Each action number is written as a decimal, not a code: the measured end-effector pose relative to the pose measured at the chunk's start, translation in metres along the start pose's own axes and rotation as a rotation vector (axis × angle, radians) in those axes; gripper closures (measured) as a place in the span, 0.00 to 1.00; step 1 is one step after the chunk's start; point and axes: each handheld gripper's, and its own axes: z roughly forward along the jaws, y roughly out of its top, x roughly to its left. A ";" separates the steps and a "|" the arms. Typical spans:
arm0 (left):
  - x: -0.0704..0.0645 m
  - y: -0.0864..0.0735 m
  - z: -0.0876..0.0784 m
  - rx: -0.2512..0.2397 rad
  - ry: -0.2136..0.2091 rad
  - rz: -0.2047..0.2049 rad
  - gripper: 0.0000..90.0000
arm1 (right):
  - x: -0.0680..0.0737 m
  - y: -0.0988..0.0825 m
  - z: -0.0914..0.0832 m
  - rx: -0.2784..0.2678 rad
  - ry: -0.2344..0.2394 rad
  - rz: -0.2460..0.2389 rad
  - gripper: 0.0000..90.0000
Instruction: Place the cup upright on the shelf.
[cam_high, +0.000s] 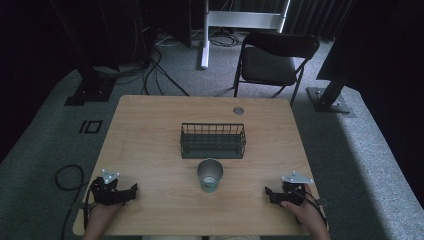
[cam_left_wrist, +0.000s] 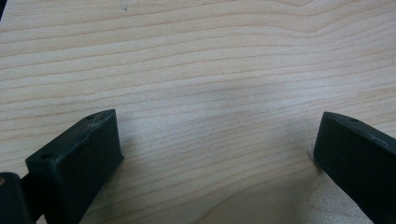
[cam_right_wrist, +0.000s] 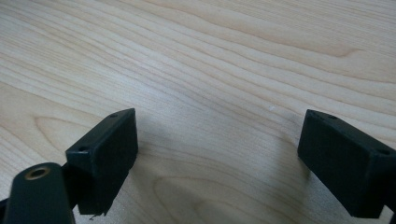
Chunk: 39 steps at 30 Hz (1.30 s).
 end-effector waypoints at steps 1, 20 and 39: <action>0.000 0.000 0.000 0.000 0.000 0.000 0.02 | 0.000 0.000 0.000 0.000 0.000 0.000 0.13; 0.000 0.000 0.000 0.000 0.000 0.000 0.02 | 0.005 0.006 -0.006 -0.059 0.063 0.011 0.13; 0.000 0.000 0.000 0.000 0.000 0.000 0.02 | 0.027 0.029 -0.011 -0.133 0.191 -0.043 0.13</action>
